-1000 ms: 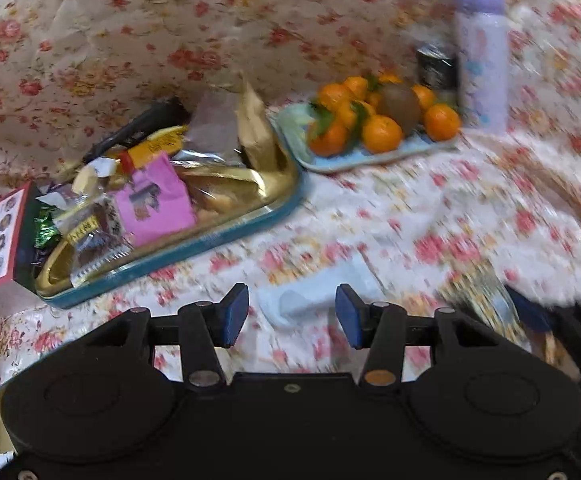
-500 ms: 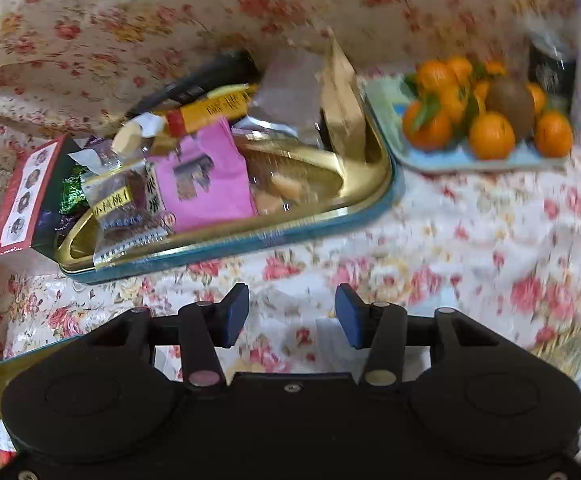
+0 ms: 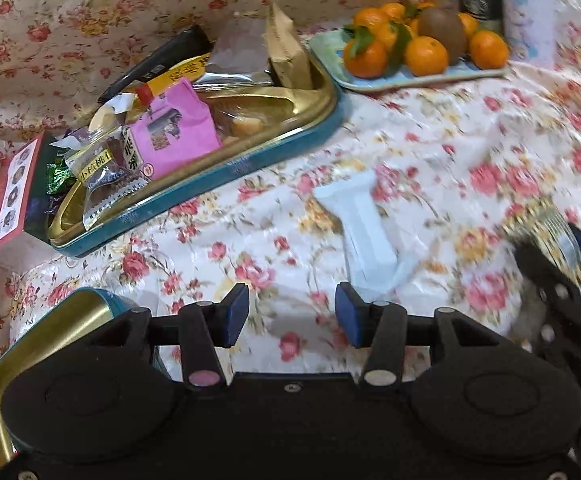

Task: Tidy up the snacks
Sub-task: 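Grasp the white wrapped bar with the left tool while the right tool holds the gold packet, then carry the white bar and gold packet over the gold tin tray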

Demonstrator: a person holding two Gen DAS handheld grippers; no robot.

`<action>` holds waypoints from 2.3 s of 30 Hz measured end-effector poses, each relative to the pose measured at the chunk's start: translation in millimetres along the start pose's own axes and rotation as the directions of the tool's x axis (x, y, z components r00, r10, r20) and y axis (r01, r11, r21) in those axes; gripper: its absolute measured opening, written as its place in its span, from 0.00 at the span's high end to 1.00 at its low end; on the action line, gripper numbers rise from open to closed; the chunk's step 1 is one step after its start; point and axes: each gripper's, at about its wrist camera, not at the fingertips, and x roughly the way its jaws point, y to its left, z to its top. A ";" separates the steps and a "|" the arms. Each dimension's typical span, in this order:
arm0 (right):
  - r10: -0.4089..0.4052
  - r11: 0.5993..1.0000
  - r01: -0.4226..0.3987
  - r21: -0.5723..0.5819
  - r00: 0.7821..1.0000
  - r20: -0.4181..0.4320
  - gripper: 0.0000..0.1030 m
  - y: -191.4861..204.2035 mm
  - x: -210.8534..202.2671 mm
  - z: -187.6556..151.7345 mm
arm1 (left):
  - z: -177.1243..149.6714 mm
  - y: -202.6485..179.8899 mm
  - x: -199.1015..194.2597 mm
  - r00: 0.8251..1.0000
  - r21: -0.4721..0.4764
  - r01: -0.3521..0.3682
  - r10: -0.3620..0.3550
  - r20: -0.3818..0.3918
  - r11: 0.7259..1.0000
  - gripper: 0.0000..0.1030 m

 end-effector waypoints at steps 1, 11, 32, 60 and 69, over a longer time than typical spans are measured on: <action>-0.001 1.000 0.001 -0.001 1.000 0.000 0.65 0.0 0.0 0.0 | -1.7 0.4 -2.0 1.000 0.006 0.016 -0.015 -0.006 1.000 0.47; -0.001 1.000 0.001 -0.002 1.000 0.000 0.65 -0.7 0.1 0.3 | 25.2 24.2 -27.8 0.988 -0.193 0.151 -0.139 0.072 0.970 0.47; 0.000 1.000 0.000 -0.001 1.000 0.001 0.64 -0.3 0.3 0.1 | 38.4 -5.4 23.4 0.992 -0.224 0.118 -0.123 -0.010 0.967 0.61; -0.009 1.000 0.009 -0.016 1.000 0.001 0.65 0.6 0.9 0.2 | -65.8 9.5 -61.1 0.988 -0.162 0.155 -0.154 0.018 0.975 0.73; -0.039 0.998 0.038 -0.052 0.999 0.001 0.65 4.5 0.6 1.2 | -114.5 61.0 -94.9 0.993 -0.214 0.110 -0.098 0.064 0.971 0.73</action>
